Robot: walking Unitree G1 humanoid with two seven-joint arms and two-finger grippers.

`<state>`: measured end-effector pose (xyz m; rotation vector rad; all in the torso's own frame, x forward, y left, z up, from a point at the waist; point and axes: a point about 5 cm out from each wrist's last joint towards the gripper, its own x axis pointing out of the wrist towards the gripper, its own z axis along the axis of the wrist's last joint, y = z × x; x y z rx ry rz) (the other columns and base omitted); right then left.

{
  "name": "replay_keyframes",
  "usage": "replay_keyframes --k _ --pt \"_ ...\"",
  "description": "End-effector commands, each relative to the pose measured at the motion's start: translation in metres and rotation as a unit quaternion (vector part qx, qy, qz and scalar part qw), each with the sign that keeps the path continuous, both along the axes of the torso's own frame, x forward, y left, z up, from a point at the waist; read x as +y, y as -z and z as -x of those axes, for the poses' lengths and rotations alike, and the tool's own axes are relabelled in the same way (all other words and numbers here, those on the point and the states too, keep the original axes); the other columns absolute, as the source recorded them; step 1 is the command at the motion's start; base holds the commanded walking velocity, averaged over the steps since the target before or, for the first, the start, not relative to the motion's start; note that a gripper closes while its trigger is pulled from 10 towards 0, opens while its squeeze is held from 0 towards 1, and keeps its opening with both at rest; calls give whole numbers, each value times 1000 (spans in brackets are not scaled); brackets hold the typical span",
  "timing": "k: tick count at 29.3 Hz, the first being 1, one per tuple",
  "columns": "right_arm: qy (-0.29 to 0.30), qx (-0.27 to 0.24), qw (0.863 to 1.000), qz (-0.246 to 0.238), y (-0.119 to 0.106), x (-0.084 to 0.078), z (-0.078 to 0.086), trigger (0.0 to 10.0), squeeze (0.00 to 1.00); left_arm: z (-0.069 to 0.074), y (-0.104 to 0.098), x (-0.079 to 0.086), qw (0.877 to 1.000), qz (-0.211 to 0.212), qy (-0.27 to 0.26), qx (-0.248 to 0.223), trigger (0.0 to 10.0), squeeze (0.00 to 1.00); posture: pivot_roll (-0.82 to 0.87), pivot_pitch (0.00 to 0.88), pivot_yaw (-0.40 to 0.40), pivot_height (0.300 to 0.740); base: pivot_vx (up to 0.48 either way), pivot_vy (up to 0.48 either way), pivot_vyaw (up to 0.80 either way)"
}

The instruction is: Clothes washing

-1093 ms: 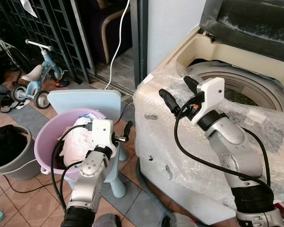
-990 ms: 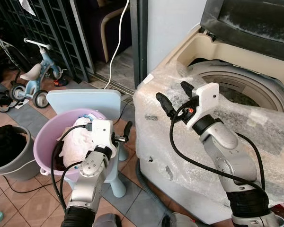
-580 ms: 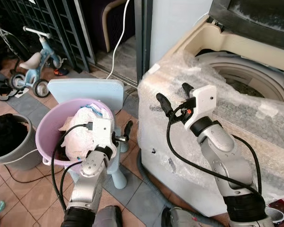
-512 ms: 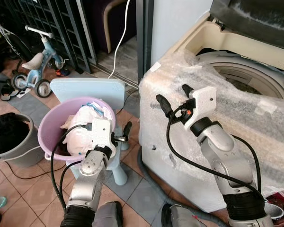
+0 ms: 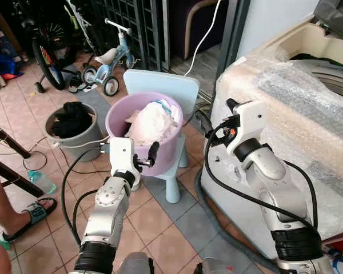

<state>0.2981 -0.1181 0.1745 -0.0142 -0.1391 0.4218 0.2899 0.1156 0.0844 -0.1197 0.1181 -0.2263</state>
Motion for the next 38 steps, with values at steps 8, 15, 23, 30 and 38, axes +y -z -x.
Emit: replay_keyframes --k 8,15,23,30,38 --pt "1 5 1000 -12 2 13 4 10000 0 2 0 14 1000 -2 -21 6 10000 0 -106 132 43 740 0 398 0" --pt "21 16 999 -31 4 16 10 10000 0 8 -1 13 1000 -2 -11 5 10000 0 -116 163 37 740 0 0 0" --pt "28 31 999 -34 13 15 18 10000 0 15 -1 12 1000 3 -6 4 10000 0 -96 173 41 740 0 0 -500" --pt "34 35 998 -38 14 19 19 10000 0 21 -3 13 1000 6 15 6 10000 0 -77 196 56 740 192 0 0" --pt "32 37 998 -37 15 22 18 10000 0 22 -4 15 1000 3 17 9 10000 0 -68 193 59 740 263 0 0"
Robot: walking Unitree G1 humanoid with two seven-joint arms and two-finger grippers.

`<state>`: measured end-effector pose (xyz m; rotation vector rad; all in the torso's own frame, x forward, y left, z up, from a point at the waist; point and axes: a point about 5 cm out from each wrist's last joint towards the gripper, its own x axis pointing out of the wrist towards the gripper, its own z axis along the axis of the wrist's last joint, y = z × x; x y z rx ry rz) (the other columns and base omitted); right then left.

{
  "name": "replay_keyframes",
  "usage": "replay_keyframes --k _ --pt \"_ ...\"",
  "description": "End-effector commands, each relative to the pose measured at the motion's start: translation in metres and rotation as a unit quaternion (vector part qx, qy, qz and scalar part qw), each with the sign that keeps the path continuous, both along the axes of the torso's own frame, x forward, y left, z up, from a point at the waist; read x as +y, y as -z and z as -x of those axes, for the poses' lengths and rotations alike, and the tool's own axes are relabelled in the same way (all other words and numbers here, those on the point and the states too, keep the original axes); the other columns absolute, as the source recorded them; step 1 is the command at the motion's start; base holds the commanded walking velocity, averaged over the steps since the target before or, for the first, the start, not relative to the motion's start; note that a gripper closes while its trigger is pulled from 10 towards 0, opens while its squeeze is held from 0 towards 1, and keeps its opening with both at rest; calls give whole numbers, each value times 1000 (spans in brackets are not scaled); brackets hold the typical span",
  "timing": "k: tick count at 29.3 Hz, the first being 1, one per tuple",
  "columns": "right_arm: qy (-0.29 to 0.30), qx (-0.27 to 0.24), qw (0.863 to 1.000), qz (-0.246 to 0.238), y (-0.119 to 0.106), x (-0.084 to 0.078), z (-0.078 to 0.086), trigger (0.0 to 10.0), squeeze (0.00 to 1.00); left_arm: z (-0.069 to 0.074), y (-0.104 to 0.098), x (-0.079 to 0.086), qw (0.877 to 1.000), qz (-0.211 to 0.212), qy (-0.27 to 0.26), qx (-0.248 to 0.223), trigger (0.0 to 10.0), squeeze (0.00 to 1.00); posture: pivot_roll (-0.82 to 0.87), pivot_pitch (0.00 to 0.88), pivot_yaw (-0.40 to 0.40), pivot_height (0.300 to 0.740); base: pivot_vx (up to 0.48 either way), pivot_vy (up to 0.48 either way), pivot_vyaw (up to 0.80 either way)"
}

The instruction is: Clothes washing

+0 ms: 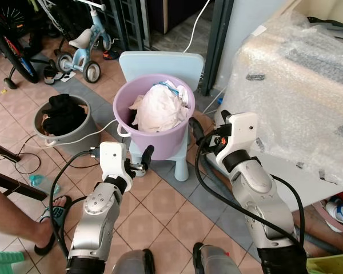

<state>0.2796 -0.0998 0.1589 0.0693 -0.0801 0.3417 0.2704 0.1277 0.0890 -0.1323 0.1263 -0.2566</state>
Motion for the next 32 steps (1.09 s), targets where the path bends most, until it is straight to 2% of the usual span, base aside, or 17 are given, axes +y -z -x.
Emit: replay_keyframes --k 1,5,8,13,17,25,27,28,29,32 --pt "-7 -2 1000 2 -1 4 -1 10000 0 3 1 2 1000 -4 3 6 10000 0 -68 194 59 740 251 0 0" --pt "-35 -13 999 16 -4 8 1 10000 0 4 1 0 1000 -2 6 8 10000 0 -76 194 59 740 249 0 0" --pt "-29 -14 999 20 -4 6 0 10000 0 5 3 -3 1000 0 9 12 10000 0 -81 193 61 740 254 0 794" --pt "-15 -5 1000 19 0 2 0 10000 0 4 3 -5 1000 0 14 14 10000 0 -89 190 65 740 248 0 0" --pt "5 11 999 32 11 -6 3 10000 0 1 2 -6 1000 -1 18 13 10000 0 -92 184 66 740 245 0 0" --pt "6 32 999 42 21 -13 12 10000 0 -4 0 -5 1000 -2 18 9 10000 0 -100 182 65 740 260 0 0" --pt "-11 75 996 55 37 -15 21 10000 0 -7 0 -4 1000 -4 15 7 10000 0 -108 185 64 740 268 0 0" --pt "-11 75 996 55 37 -15 21 10000 0 -7 0 -4 1000 -4 15 7 10000 0 -108 185 64 740 266 0 0" --pt "-16 106 992 71 49 -18 28 10000 0 -9 -1 -3 1000 -4 14 5 10000 0 -109 186 63 740 270 0 0" --pt "-15 148 984 97 66 -24 39 10000 0 -12 -2 -2 1000 -3 11 3 10000 0 -115 190 61 740 273 0 0"
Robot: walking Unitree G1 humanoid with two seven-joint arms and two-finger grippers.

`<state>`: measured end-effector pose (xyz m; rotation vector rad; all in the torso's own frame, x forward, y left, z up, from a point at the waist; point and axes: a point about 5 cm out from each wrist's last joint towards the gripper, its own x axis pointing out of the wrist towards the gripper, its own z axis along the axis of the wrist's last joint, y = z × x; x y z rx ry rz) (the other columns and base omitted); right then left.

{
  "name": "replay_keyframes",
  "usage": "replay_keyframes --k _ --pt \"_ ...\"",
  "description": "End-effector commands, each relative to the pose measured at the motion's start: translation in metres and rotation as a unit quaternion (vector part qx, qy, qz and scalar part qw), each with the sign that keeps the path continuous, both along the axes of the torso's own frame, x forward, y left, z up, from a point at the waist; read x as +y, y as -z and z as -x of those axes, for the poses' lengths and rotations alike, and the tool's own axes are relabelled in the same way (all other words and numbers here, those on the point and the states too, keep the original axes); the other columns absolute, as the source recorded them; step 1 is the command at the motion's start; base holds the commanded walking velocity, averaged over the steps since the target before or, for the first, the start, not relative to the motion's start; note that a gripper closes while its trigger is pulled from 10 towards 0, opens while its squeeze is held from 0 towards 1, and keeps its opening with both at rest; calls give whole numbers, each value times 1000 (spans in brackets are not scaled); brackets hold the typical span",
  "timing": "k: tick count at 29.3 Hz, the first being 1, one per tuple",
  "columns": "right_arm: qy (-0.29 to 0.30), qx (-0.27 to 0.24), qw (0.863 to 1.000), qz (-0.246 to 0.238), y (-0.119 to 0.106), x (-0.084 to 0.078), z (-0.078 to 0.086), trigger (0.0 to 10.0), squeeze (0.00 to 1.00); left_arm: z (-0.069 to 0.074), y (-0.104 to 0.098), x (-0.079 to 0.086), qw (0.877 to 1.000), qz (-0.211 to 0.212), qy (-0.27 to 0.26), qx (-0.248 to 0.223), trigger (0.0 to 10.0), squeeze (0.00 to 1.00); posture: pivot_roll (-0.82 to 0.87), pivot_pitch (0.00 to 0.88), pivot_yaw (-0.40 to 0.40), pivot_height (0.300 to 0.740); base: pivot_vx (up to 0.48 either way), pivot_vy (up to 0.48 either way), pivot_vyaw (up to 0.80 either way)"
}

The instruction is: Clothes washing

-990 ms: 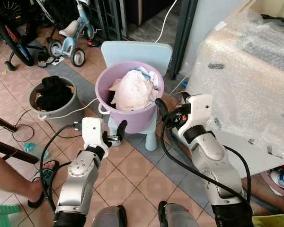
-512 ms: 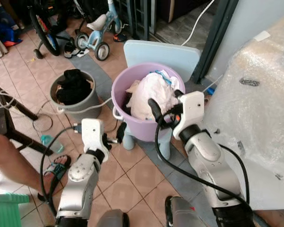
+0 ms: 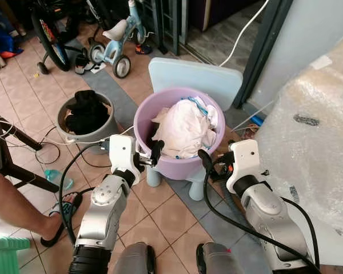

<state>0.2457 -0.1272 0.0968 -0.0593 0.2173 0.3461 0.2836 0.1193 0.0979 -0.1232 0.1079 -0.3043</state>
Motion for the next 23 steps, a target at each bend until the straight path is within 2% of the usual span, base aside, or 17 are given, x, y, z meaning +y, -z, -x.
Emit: replay_keyframes --k 1,7,17,23 --pt "-7 15 1000 14 5 2 7 10000 0 1 7 6 1000 -3 -13 13 10000 0 -117 190 61 740 274 0 0" --pt "1 37 999 15 11 -6 15 10000 0 -3 6 9 1000 -5 -19 10 10000 0 -125 196 63 740 274 0 0" --pt "-6 53 998 15 11 -7 26 10000 0 -10 6 10 1000 -5 -19 9 10000 0 -130 214 55 740 274 0 0" --pt "-25 57 998 -23 3 -10 50 10000 0 -16 5 11 1000 -8 -20 9 10000 0 -154 239 50 740 281 0 0"
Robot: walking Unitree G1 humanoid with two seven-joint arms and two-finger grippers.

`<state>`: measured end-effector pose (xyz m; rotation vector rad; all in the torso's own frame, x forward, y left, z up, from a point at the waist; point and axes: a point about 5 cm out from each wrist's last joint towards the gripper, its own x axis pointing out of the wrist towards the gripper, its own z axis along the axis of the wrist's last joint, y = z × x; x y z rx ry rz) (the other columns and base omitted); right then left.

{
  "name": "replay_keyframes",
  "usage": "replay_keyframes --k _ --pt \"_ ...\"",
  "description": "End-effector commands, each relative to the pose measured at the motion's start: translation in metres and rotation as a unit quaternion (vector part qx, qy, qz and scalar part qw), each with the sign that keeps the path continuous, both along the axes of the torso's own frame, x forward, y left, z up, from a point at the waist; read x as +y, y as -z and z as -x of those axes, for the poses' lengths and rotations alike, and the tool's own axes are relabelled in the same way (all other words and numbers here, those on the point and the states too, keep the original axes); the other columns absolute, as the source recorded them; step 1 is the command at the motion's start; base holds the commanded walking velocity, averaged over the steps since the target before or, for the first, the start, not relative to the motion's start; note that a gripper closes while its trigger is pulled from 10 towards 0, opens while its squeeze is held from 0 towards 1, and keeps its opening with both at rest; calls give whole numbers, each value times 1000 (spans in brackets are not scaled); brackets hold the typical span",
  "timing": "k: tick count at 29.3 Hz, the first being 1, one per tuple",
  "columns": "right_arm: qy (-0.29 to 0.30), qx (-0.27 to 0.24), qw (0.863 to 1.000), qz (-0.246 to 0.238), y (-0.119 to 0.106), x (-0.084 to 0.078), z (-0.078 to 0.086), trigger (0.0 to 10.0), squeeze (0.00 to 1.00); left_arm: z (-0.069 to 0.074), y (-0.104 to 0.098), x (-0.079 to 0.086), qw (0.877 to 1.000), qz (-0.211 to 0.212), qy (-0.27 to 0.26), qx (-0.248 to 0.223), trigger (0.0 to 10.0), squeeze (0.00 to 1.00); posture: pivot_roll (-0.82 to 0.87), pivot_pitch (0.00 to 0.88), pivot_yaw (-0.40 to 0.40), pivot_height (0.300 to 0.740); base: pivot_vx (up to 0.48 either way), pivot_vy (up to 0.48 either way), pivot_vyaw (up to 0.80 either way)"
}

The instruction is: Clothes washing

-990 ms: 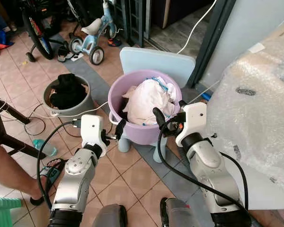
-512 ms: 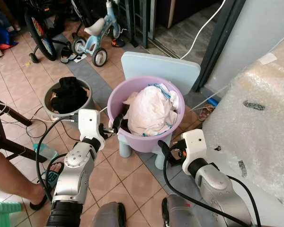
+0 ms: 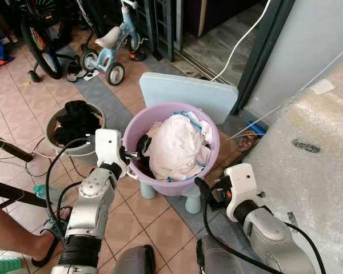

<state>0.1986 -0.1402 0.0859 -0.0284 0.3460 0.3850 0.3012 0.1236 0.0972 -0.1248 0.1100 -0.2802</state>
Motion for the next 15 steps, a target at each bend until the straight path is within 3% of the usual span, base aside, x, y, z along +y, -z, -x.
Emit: replay_keyframes --k 1,2,5,10,12,14,15 --pt "-11 -3 1000 -22 -8 2 9 10000 0 0 5 6 1000 -7 -8 8 10000 0 -154 239 50 740 270 0 0" --pt "-15 14 1000 -23 -5 -2 21 10000 0 -3 6 6 1000 -6 -10 11 10000 0 -170 252 47 740 251 0 0" --pt "-7 34 999 -17 -2 -9 38 10000 0 -7 14 2 999 7 -11 44 10000 0 -201 270 41 740 84 0 0" --pt "13 50 998 -20 -6 -15 54 10000 0 -12 25 -2 996 22 -13 90 10000 0 -251 302 38 740 0 0 0" --pt "27 63 997 -25 -13 -21 71 10000 0 -15 33 -8 994 19 1 110 10000 0 -284 326 34 740 0 0 0" --pt "29 67 997 -26 -14 -22 74 10000 0 -16 34 -9 993 18 3 113 10000 0 -284 326 34 740 0 0 0" --pt "35 79 996 -27 -17 -25 88 10000 0 -18 39 -14 991 20 21 134 10000 0 -324 353 29 740 0 0 0"
